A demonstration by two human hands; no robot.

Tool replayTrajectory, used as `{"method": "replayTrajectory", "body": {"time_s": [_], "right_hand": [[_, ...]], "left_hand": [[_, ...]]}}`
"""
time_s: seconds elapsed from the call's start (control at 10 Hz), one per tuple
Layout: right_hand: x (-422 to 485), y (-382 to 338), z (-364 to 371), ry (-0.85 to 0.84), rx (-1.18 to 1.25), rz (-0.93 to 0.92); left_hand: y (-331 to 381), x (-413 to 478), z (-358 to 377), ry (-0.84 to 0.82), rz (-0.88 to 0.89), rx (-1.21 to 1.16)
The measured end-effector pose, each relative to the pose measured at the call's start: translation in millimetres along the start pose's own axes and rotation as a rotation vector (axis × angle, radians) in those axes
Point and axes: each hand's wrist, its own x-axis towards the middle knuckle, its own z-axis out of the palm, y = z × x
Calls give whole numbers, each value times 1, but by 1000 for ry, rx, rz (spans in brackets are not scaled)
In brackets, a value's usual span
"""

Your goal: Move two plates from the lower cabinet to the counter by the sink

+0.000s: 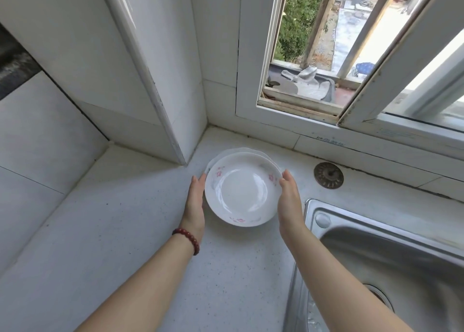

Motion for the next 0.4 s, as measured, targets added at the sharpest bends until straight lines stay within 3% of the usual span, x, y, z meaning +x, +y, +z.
{"method": "replayTrajectory", "body": {"time_s": [0.4], "right_hand": [[-22,-24,-8,-27,19,-39]], "left_hand": [[15,-17,4,1,-2,34]]}}
